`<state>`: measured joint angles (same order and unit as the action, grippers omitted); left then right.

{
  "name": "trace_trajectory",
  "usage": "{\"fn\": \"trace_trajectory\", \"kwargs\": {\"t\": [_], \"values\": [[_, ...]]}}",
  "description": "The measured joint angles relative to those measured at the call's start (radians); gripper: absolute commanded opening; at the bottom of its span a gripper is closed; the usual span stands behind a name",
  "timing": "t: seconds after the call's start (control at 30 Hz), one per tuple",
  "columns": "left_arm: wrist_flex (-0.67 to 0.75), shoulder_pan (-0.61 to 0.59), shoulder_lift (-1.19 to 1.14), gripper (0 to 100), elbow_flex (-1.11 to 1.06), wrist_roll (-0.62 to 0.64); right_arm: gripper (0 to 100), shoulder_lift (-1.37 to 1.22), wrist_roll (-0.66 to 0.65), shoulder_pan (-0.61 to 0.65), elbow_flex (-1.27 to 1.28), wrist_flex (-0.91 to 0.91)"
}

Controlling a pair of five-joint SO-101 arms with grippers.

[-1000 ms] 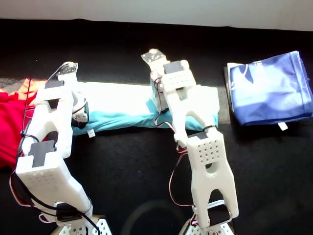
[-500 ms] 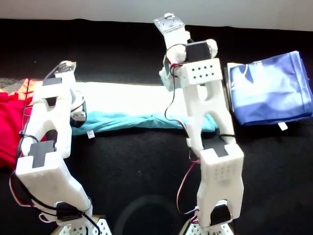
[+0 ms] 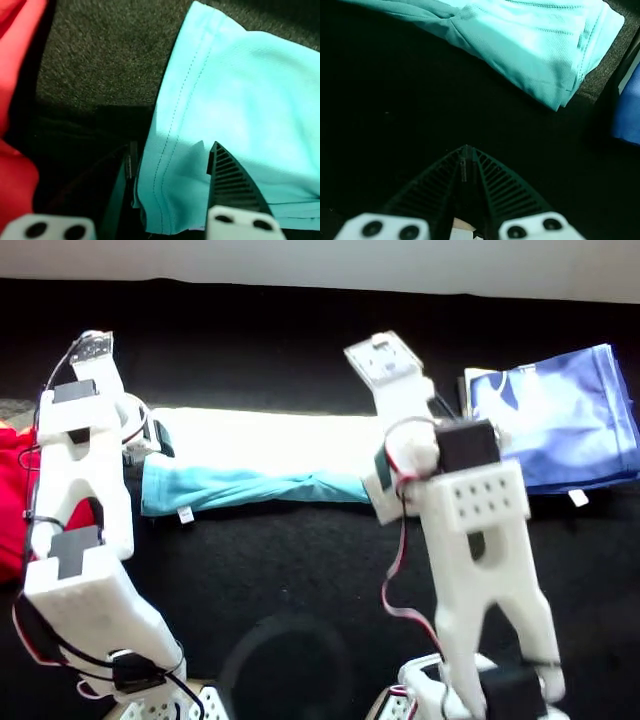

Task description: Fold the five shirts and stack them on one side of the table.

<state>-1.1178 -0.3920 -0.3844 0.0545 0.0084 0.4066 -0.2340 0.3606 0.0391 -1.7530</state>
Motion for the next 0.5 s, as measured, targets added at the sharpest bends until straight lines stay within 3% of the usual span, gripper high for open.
{"fn": "trace_trajectory", "kwargs": {"t": [0.23, 0.5], "values": [[-0.097, -0.002, -0.23, 24, 0.236, -0.002, 0.5, 0.27, -0.094, -0.104, 0.27, 0.0], [-0.328, 0.06, -0.417, 24, 0.47, 0.003, 0.5, 0.371, -0.118, -0.295, 0.414, 0.0]]}}
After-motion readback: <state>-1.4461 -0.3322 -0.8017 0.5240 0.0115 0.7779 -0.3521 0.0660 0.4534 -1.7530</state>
